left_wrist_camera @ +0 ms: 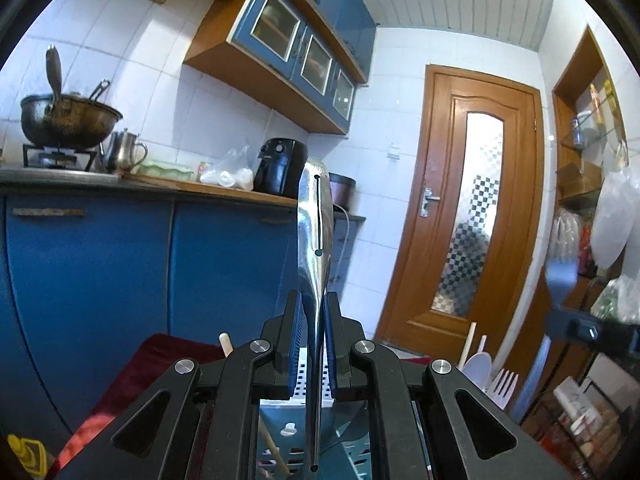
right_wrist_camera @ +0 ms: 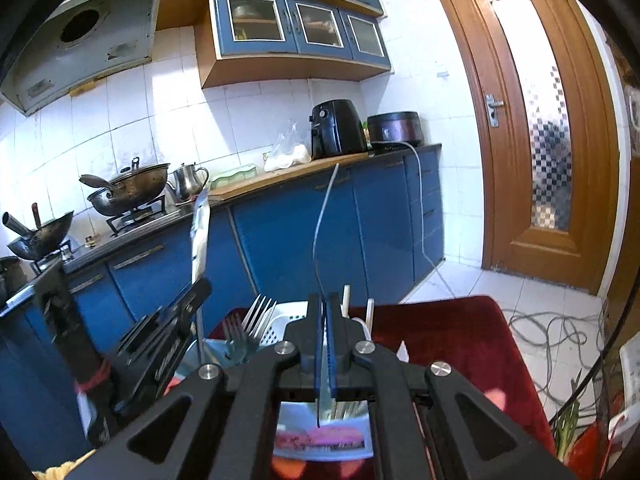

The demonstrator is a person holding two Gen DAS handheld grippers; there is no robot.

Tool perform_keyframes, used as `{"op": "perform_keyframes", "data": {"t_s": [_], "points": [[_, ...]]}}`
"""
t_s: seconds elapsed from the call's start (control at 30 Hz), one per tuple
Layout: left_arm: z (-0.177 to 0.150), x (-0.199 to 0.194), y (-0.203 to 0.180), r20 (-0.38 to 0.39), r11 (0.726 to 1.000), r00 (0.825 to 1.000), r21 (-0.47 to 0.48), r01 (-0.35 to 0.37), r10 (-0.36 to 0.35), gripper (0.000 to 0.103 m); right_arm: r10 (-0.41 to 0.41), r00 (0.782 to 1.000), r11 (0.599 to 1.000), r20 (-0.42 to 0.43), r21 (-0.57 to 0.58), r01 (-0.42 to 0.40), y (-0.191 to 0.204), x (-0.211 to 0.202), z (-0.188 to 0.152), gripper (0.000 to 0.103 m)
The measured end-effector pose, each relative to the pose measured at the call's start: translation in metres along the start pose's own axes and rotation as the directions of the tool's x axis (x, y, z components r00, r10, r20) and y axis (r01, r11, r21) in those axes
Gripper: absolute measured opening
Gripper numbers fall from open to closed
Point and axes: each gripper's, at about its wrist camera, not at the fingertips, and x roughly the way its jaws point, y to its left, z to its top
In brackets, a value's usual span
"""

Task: Organize utensils
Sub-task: 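Lower the knife and fork into the holder and open both tools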

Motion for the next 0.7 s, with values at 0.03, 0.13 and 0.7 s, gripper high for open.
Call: {"op": "perform_keyframes", "data": {"t_s": [0.03,0.13,0.7], "points": [[-0.002,-0.001,-0.001,0.008,1.0,1.0,0.013,-0.007,0.007,0.011,-0.007,1.0,1.0,0.005,-0.007,0.007,0.001,0.004,0.0,0.004],[-0.009,-0.004,-0.005,0.027,0.999,0.999,0.04,-0.022,0.021,0.011,-0.039,0.999,0.998,0.019,-0.041,0.04,0.004,0.017,-0.003,0.004],[-0.012,-0.016,-0.006,0.03,0.997,0.999,0.073,-0.032,0.03,0.011,-0.02,0.994,0.998,-0.11,-0.057,0.014,0.004,0.046,-0.033,0.005]]}}
